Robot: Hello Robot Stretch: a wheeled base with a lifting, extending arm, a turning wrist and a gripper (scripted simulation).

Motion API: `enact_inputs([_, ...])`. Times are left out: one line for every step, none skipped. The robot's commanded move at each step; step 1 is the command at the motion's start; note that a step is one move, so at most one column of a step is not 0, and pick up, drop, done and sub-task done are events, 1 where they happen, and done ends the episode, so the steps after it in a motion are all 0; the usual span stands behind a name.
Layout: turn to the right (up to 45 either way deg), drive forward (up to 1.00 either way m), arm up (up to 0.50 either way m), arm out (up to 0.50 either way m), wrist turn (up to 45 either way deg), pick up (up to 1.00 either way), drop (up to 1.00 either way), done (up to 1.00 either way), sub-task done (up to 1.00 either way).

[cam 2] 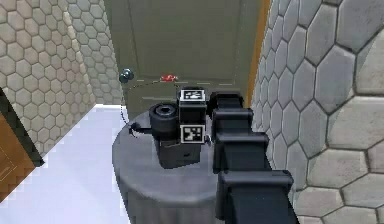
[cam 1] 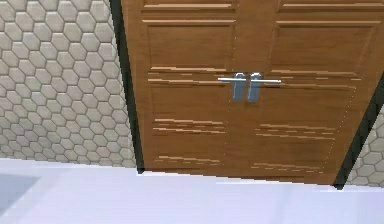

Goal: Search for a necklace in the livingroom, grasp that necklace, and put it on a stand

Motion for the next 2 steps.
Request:
enact_inputs([0.0, 0.00, 0.00, 0.00, -45.0, 0.00, 0.00, 0.00, 0.00])
enact_inputs([0.0, 0.00, 0.00, 0.00, -45.0, 0.00, 0.00, 0.00, 0.00])
